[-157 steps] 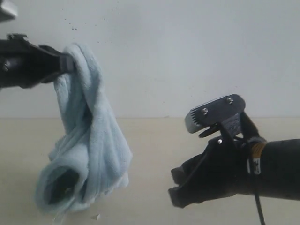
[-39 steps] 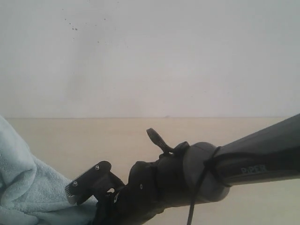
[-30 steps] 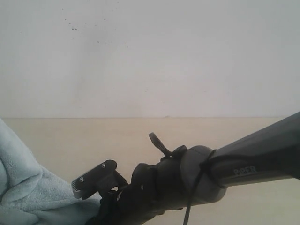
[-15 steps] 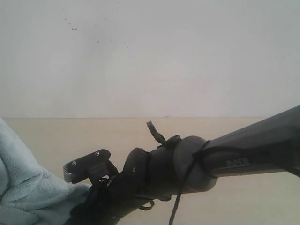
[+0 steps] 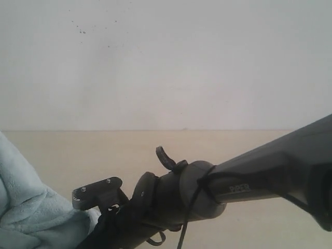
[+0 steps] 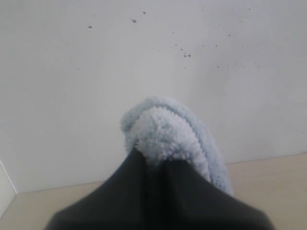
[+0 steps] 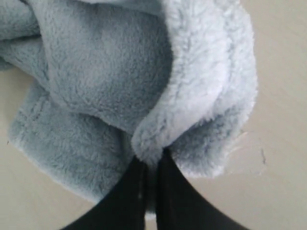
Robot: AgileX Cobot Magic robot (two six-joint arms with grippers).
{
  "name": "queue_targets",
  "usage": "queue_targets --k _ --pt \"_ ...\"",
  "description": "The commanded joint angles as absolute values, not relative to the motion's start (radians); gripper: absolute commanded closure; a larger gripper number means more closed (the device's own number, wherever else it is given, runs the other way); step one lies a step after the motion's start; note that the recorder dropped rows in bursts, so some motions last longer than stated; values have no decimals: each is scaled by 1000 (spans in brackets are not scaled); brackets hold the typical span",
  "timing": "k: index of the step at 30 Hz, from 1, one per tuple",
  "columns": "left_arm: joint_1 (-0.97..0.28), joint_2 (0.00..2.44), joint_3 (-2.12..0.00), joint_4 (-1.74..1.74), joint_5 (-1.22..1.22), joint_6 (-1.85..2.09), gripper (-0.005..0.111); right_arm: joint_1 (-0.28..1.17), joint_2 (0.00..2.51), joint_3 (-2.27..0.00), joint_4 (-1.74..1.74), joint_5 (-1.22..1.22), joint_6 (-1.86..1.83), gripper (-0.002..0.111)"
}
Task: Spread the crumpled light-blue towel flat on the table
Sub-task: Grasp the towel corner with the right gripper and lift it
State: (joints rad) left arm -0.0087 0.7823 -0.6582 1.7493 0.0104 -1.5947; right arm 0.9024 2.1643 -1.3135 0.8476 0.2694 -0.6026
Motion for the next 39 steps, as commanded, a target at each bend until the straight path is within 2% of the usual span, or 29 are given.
queue_targets --k 1,10,17,25,33,39 --pt "-12 756 -656 1744 0 -1599 103 862 2114 -1315 774 360 -604 103" --pt "-12 662 -654 1744 -15 -1687 103 716 1919 -1315 159 605 -271 101" --pt "-12 646 -652 1744 -140 -1708 103 655 1719 -1315 -220 785 -92 101" --pt "-12 555 -652 1744 -167 -1774 103 647 1544 -1315 -316 935 -50 101" --pt "-12 434 -652 1744 -330 -1786 103 647 1429 -1315 -320 1079 -50 101" --pt "-10 345 -650 1744 -303 -1805 103 647 1327 -1315 -364 1175 -53 101"
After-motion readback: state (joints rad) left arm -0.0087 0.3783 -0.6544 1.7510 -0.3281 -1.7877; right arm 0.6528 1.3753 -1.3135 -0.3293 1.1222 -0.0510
